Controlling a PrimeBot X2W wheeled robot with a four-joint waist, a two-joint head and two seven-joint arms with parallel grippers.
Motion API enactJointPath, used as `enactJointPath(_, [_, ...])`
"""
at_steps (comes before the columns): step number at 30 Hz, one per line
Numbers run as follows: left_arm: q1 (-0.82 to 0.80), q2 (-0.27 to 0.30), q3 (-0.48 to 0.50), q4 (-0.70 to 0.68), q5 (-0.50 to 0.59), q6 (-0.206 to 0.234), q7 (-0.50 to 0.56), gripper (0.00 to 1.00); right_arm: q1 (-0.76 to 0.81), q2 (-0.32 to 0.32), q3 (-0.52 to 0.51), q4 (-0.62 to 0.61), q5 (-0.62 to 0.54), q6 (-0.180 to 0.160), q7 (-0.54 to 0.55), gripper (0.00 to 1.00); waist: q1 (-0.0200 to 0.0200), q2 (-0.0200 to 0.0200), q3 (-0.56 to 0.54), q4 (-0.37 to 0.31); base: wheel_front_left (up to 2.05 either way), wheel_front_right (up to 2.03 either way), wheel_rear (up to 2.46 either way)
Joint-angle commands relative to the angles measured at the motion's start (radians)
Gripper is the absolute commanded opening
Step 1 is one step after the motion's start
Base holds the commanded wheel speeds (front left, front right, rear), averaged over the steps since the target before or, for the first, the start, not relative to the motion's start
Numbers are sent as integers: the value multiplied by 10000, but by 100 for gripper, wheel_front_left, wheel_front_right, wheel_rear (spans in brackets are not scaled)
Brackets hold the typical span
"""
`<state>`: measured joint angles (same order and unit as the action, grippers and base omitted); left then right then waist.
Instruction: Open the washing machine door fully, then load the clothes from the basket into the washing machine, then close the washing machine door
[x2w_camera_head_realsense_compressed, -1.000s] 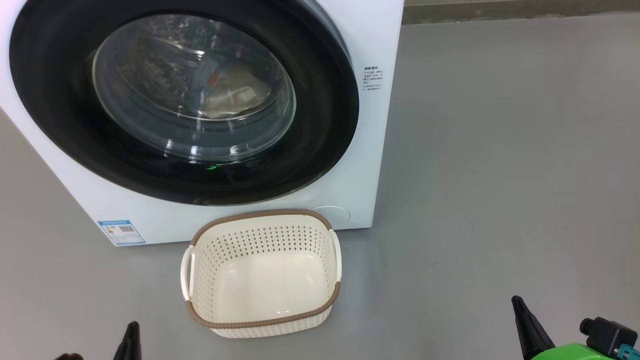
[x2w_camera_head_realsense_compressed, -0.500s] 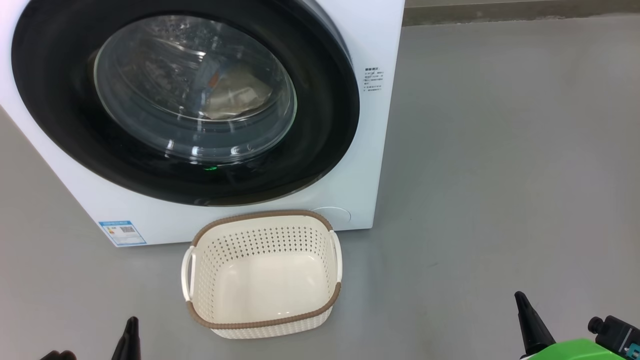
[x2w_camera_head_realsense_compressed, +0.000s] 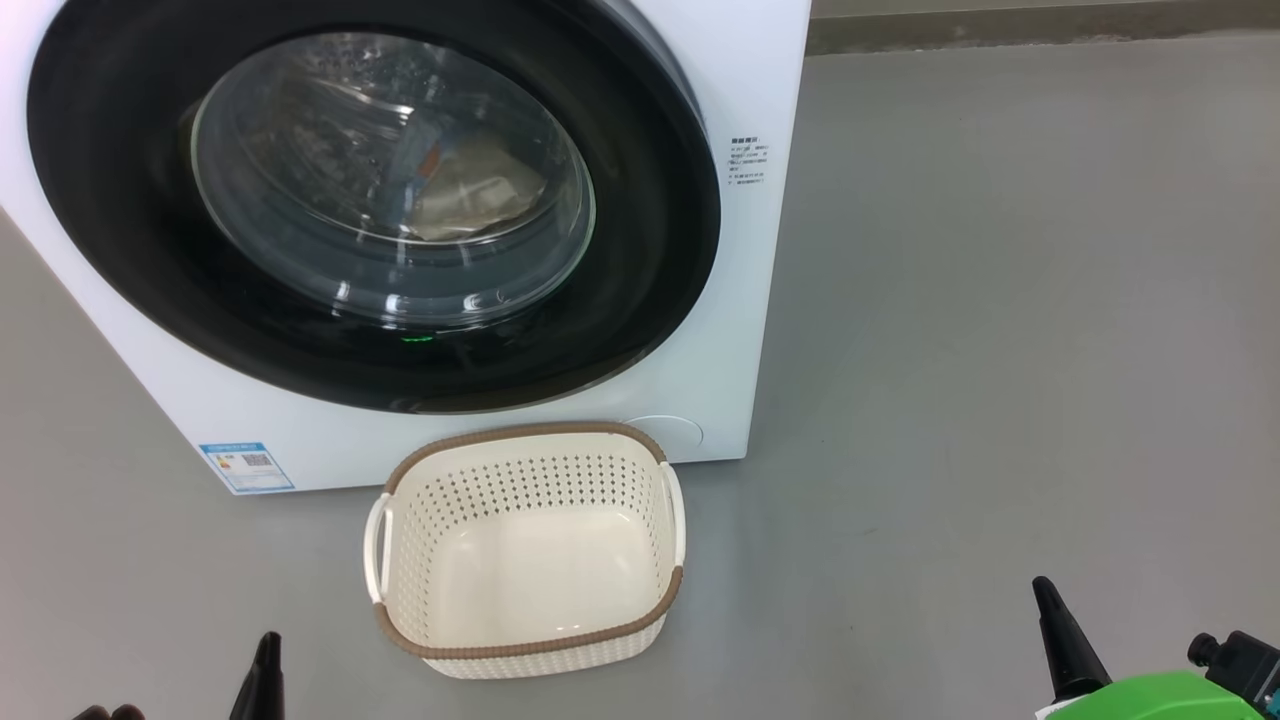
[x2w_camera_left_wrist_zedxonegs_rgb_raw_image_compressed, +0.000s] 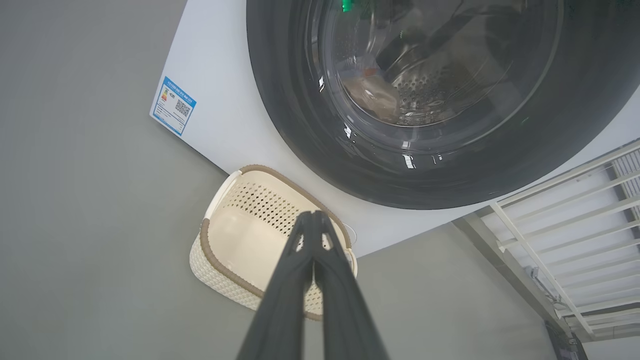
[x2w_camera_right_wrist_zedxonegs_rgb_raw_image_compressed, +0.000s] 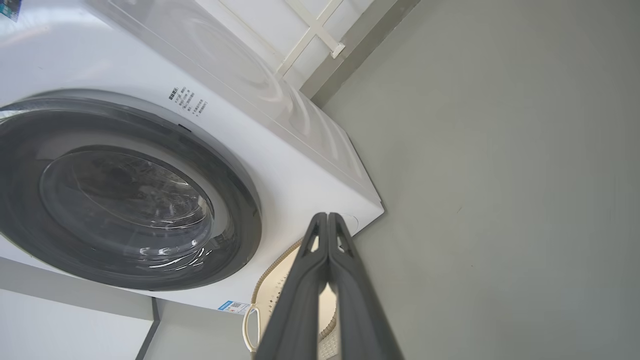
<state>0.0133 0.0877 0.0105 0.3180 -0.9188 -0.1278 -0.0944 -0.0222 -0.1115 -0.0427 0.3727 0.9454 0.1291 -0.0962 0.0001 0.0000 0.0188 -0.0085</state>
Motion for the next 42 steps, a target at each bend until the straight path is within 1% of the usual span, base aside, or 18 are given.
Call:
enactJointPath(1, [-509,123,255,-307,-291,-13,74,0,-416,-31,24,-311,260,8,76,0,-1,0,-3,2,0,0,0])
enactJointPath(42, [-921,-169,716,-555,-4152,-22,1250,0,-675,346,-413,-877,3982,12,1262,0,-1,0,-93,51,0,0,0])
